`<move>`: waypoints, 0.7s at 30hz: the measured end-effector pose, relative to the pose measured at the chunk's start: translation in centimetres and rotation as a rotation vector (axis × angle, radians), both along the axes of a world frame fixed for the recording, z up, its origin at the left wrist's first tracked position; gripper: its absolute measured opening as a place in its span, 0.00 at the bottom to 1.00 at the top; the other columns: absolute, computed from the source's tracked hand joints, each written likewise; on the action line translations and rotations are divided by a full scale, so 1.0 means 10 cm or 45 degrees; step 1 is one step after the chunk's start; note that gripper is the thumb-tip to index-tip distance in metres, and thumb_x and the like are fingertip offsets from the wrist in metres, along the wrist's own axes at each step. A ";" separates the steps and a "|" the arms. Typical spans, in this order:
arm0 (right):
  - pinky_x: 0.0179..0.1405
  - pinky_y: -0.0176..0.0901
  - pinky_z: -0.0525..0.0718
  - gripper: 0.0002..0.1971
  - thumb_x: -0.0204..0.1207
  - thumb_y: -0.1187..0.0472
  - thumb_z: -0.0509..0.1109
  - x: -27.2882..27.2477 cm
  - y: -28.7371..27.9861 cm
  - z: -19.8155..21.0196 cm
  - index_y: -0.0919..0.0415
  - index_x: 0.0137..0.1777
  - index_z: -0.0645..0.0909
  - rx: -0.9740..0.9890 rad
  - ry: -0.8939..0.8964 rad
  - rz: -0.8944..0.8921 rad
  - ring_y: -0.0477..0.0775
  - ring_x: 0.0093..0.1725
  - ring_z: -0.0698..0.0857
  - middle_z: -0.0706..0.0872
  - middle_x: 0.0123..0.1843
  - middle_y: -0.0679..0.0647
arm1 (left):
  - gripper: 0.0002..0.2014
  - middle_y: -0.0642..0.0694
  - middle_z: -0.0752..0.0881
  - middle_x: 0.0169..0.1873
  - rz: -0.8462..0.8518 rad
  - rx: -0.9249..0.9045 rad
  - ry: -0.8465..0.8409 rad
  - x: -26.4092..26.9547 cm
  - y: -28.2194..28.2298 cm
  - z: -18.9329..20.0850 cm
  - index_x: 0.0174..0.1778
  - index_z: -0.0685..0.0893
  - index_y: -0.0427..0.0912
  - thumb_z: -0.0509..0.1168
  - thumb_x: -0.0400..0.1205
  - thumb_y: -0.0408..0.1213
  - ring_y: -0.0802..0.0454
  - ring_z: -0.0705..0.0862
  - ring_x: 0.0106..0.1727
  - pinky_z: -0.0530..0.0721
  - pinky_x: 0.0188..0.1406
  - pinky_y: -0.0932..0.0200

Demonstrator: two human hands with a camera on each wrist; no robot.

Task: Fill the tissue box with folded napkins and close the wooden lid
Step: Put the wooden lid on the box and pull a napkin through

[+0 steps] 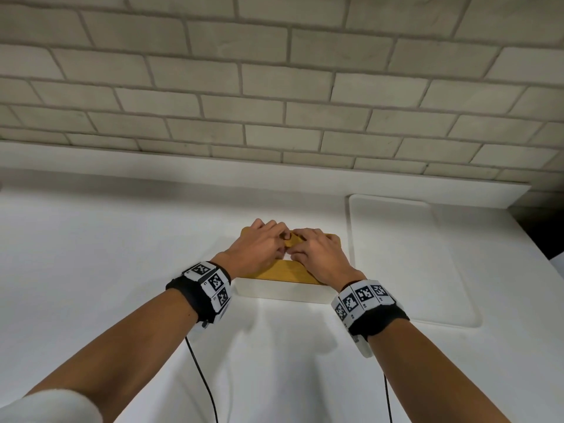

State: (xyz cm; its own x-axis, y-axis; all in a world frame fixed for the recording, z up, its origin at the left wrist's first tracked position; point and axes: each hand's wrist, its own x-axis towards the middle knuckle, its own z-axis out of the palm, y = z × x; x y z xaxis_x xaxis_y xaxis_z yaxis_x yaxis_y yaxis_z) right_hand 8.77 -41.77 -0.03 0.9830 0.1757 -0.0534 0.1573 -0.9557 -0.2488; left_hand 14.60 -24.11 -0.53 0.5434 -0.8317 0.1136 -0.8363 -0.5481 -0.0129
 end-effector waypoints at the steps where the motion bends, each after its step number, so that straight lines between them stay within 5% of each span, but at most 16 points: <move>1: 0.68 0.56 0.65 0.14 0.83 0.49 0.62 0.03 0.01 0.00 0.40 0.60 0.86 0.001 -0.004 0.011 0.52 0.76 0.69 0.72 0.78 0.45 | 0.11 0.52 0.78 0.60 -0.032 0.038 -0.046 0.00 0.00 0.00 0.46 0.89 0.52 0.60 0.82 0.41 0.51 0.77 0.58 0.68 0.53 0.54; 5: 0.65 0.55 0.68 0.12 0.80 0.47 0.64 0.09 0.06 0.01 0.45 0.55 0.88 0.026 -0.036 0.032 0.52 0.71 0.72 0.76 0.73 0.44 | 0.08 0.48 0.79 0.56 0.026 0.095 -0.134 -0.02 0.02 -0.01 0.46 0.86 0.45 0.63 0.77 0.38 0.49 0.79 0.53 0.73 0.48 0.52; 10: 0.61 0.52 0.71 0.11 0.83 0.53 0.62 0.12 0.08 -0.03 0.54 0.56 0.85 -0.048 -0.128 0.120 0.53 0.66 0.76 0.78 0.69 0.47 | 0.09 0.52 0.74 0.63 0.134 0.024 0.112 0.00 0.01 0.00 0.49 0.83 0.46 0.60 0.77 0.36 0.51 0.73 0.61 0.69 0.56 0.55; 15: 0.65 0.52 0.72 0.10 0.85 0.60 0.59 0.08 0.10 -0.06 0.58 0.59 0.80 -0.024 -0.207 0.140 0.55 0.65 0.79 0.78 0.69 0.51 | 0.13 0.55 0.76 0.63 0.304 -0.246 0.501 0.10 0.05 0.00 0.45 0.86 0.48 0.70 0.76 0.54 0.55 0.72 0.63 0.65 0.59 0.56; 21: 0.62 0.46 0.73 0.11 0.78 0.53 0.70 0.08 -0.02 -0.04 0.61 0.51 0.82 0.154 -0.118 0.081 0.55 0.63 0.78 0.78 0.69 0.52 | 0.10 0.54 0.77 0.61 0.241 -0.192 0.375 0.11 0.03 0.01 0.42 0.85 0.47 0.67 0.80 0.50 0.54 0.73 0.62 0.65 0.57 0.55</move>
State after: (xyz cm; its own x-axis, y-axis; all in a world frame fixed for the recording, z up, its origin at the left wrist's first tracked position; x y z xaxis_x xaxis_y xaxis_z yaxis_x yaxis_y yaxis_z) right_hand 9.57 -41.98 -0.44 0.9693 0.2377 0.0626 0.2446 -0.9069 -0.3430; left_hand 15.71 -23.83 -0.48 0.7134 -0.6994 0.0428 -0.6758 -0.6707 0.3056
